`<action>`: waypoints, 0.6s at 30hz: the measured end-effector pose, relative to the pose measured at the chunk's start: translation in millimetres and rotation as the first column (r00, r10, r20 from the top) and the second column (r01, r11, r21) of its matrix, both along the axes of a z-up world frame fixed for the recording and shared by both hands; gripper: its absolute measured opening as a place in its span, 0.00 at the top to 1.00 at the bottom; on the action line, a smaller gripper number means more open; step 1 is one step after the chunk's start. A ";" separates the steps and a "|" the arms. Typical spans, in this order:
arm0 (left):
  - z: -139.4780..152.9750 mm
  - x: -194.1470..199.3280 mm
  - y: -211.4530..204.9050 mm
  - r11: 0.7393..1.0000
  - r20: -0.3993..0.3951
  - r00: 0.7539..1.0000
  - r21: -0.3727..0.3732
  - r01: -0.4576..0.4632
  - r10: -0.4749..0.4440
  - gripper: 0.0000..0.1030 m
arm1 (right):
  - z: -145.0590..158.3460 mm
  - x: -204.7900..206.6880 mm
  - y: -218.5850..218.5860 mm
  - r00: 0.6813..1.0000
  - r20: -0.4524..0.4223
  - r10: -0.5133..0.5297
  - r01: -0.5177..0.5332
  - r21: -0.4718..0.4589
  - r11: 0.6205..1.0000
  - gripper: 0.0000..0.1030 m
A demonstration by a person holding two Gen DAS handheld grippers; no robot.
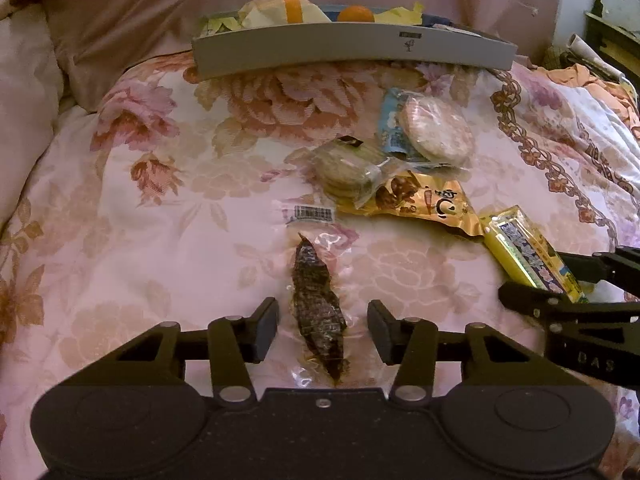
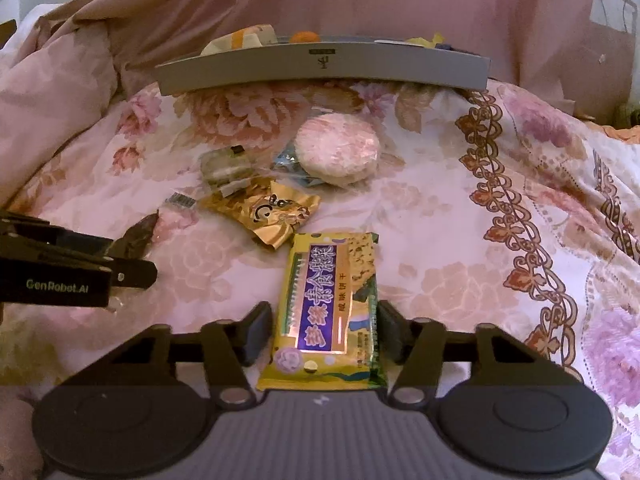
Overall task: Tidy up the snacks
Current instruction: 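Lift the fish packet and yellow biscuit bar and carry both toward the tray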
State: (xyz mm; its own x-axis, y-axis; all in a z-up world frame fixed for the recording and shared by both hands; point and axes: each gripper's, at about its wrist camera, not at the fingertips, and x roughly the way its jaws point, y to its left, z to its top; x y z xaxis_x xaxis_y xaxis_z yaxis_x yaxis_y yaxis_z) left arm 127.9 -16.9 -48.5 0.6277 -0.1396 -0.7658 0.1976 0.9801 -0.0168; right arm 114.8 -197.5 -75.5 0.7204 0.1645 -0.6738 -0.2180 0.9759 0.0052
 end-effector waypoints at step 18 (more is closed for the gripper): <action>10.7 -5.3 -8.4 0.983 -0.074 0.996 -0.176 0.043 -0.057 0.53 | 1.7 -3.3 10.1 0.998 0.066 -0.007 0.019 -0.182 0.983 0.49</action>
